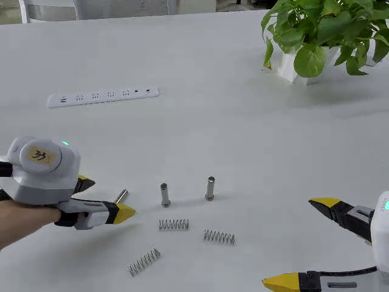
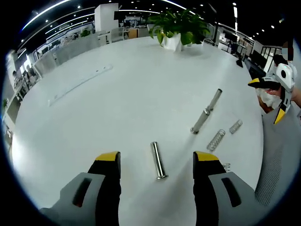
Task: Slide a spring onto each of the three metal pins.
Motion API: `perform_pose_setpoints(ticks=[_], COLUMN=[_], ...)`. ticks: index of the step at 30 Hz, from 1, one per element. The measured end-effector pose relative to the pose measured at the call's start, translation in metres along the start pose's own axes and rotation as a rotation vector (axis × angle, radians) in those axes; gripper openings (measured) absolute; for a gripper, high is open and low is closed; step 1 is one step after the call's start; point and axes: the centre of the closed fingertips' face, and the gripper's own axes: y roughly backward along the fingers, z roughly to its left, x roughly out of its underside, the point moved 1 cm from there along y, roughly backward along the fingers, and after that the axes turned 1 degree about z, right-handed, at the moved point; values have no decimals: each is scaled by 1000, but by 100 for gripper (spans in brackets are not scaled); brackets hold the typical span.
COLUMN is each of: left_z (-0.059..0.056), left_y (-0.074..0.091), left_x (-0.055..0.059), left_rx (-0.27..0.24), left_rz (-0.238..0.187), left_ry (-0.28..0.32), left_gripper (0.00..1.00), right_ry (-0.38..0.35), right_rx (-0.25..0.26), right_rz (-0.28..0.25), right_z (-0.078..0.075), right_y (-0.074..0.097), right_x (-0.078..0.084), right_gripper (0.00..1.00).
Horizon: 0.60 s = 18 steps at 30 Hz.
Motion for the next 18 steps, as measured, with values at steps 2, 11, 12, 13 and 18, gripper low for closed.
perform_pose_setpoints(ticks=[2, 11, 12, 13, 18], left_z=[2, 5, 5, 5, 4], left_y=[-3, -14, -14, -15, -20], left_x=[-1, 1, 2, 2, 5], left_rx=[-9, -16, -16, -15, -12], left_rz=[7, 43, 46, 50, 71], left_ry=[0, 6, 4, 4, 16], left_gripper=[56, 36, 35, 33, 26], right_ry=[-3, -11, -11, -13, -12], right_rx=[0, 2, 3, 3, 4], right_rz=[0, 3, 1, 1, 1], right_z=[0, 1, 1, 1, 0], right_y=[0, 0, -1, -1, -1], right_x=[1, 4, 4, 4, 5], right_gripper=[97, 96, 96, 96, 96])
